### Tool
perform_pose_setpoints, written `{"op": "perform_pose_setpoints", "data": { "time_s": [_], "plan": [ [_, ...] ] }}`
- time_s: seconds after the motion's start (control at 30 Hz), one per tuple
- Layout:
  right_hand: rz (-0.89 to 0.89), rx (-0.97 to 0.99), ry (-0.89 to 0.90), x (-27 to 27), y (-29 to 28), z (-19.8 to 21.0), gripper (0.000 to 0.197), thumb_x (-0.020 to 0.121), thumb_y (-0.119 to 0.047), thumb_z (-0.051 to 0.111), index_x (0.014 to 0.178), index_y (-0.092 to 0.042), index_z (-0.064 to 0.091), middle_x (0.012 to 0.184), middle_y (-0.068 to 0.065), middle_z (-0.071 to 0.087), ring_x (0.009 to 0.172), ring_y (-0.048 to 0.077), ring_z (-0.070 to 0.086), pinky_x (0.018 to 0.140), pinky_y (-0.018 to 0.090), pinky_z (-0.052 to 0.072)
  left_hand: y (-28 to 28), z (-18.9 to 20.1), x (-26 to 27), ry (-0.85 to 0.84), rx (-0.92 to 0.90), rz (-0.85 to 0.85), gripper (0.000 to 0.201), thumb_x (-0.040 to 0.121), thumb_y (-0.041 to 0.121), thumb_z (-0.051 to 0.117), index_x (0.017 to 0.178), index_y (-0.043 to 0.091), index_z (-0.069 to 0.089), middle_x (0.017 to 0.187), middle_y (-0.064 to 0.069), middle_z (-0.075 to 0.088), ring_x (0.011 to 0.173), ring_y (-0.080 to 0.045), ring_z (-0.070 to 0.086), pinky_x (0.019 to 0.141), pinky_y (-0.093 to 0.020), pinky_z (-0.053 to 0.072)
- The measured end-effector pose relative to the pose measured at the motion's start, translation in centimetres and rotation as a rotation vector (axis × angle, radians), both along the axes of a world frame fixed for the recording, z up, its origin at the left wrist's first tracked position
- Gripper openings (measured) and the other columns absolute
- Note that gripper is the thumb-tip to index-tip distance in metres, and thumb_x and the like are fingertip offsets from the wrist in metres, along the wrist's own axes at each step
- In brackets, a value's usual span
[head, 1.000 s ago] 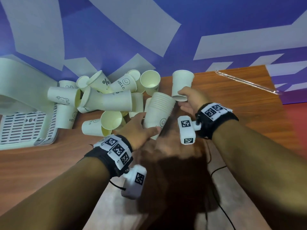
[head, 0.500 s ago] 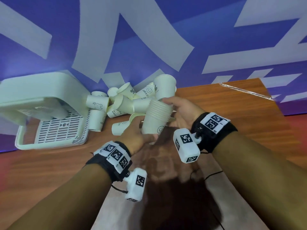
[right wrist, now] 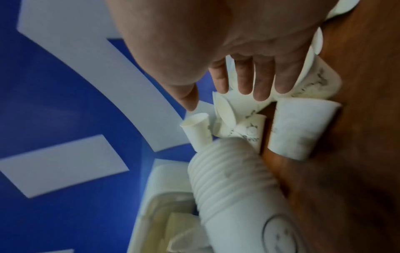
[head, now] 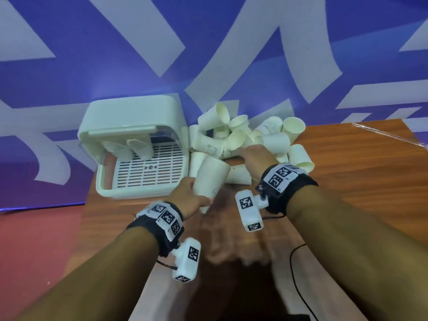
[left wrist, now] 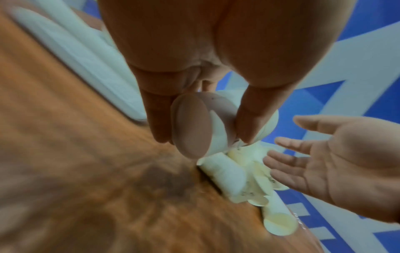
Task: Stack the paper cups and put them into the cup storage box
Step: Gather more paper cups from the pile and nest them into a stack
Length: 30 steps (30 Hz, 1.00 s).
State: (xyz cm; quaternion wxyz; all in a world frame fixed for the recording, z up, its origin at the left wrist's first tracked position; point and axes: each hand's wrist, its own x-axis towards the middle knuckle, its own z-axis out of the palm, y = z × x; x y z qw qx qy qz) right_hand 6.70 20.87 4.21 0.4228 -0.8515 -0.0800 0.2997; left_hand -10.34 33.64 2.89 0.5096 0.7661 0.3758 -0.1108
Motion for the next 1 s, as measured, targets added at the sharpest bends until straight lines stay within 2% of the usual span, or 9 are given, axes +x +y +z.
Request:
{"op": "perform_pose_setpoints", "data": {
  "time_s": [0.13, 0.17, 0.3, 0.37, 0.43, 0.53, 0.63, 0.8, 1.0],
  "plan": [
    [-0.1, -0.13, 0.017, -2.5, 2.3, -2.8, 0.058, 0.088, -0.037, 0.063, 0.139, -0.015, 0.047, 0.128, 0.002, 0.057, 0.118, 0.027, 0.054, 0.091, 0.031, 0.04, 3.3, -1.8, -4.1, 0.05, -0.031, 0.045, 0.067, 0.069, 0.017, 0.082, 0.125, 0.02, 0.046, 0.107, 0.001, 0.061, 0.095, -0.022, 0.065, 0.087, -0.047, 0.057],
    [-0.13, -0.141, 0.009, -2.8, 2.8, -3.0, 0.058, 0.087, -0.036, 0.064, 0.139, -0.015, 0.046, 0.129, 0.003, 0.057, 0.117, 0.027, 0.054, 0.093, 0.032, 0.04, 4.1, -2.1, -4.6, 0.051, -0.036, 0.051, 0.064, 0.071, 0.015, 0.082, 0.123, 0.02, 0.045, 0.105, 0.003, 0.06, 0.093, -0.021, 0.065, 0.087, -0.046, 0.058],
    [-0.154, -0.149, -0.086, -3.1, 4.7, -2.8, 0.022, 0.085, -0.025, 0.065, 0.096, -0.011, 0.055, 0.078, -0.001, 0.061, 0.077, 0.023, 0.06, 0.069, 0.03, 0.042, 6.4, -2.6, -4.9, 0.035, -0.042, 0.055, 0.064, 0.069, 0.019, 0.084, 0.12, 0.024, 0.045, 0.105, 0.002, 0.062, 0.091, -0.02, 0.065, 0.086, -0.046, 0.058],
    [-0.172, -0.155, -0.136, -3.0, 5.6, -2.7, 0.031, 0.081, -0.025, 0.067, 0.108, -0.012, 0.061, 0.098, 0.003, 0.064, 0.089, 0.028, 0.065, 0.069, 0.03, 0.045, 7.0, -2.7, -4.2, 0.016, -0.065, 0.048, 0.065, 0.068, 0.022, 0.084, 0.12, 0.027, 0.045, 0.106, 0.001, 0.063, 0.094, -0.021, 0.066, 0.089, -0.047, 0.057],
    [-0.214, -0.191, -0.22, -2.6, 6.1, -2.6, 0.049, 0.08, -0.023, 0.068, 0.127, -0.021, 0.052, 0.12, 0.002, 0.048, 0.104, 0.028, 0.058, 0.081, 0.034, 0.046, 7.2, -2.5, -3.2, -0.003, -0.072, 0.022, 0.066, 0.072, 0.021, 0.083, 0.125, 0.027, 0.045, 0.108, 0.001, 0.062, 0.094, -0.018, 0.065, 0.089, -0.043, 0.056],
    [-0.133, -0.326, -0.464, -1.3, 6.2, -2.3, 0.063, 0.075, -0.023, 0.071, 0.132, -0.025, 0.046, 0.136, 0.004, 0.039, 0.124, 0.028, 0.041, 0.101, 0.04, 0.043, 7.1, -2.0, -1.4, -0.029, -0.045, -0.044, 0.066, 0.076, 0.022, 0.082, 0.13, 0.024, 0.045, 0.113, 0.001, 0.06, 0.09, -0.012, 0.061, 0.073, -0.028, 0.052],
    [-0.011, -0.47, -0.587, 0.5, 5.8, -2.3, 0.073, 0.07, -0.023, 0.071, 0.137, -0.024, 0.04, 0.145, 0.005, 0.035, 0.131, 0.03, 0.033, 0.108, 0.041, 0.034, 6.8, -1.8, 0.5, -0.031, -0.023, -0.09, 0.067, 0.077, 0.024, 0.081, 0.133, 0.022, 0.044, 0.117, 0.0, 0.058, 0.092, -0.014, 0.06, 0.063, -0.022, 0.044],
    [0.21, -0.654, -0.72, 2.7, 6.1, -3.2, 0.076, 0.068, -0.022, 0.069, 0.137, -0.023, 0.038, 0.133, 0.007, 0.047, 0.119, 0.032, 0.041, 0.099, 0.04, 0.033, 6.5, -2.2, 2.8, -0.027, -0.025, -0.102, 0.072, 0.077, 0.024, 0.081, 0.137, 0.021, 0.042, 0.118, 0.001, 0.056, 0.095, -0.015, 0.058, 0.061, -0.02, 0.041],
    [0.249, -0.668, -0.696, 3.3, 5.9, -3.1, 0.063, 0.072, -0.023, 0.067, 0.129, -0.022, 0.043, 0.118, 0.006, 0.058, 0.11, 0.03, 0.05, 0.092, 0.04, 0.036, 6.2, -2.4, 3.7, -0.026, -0.024, -0.108, 0.073, 0.076, 0.026, 0.081, 0.137, 0.023, 0.042, 0.119, 0.001, 0.056, 0.098, -0.016, 0.058, 0.061, -0.02, 0.041]
  ]
}}
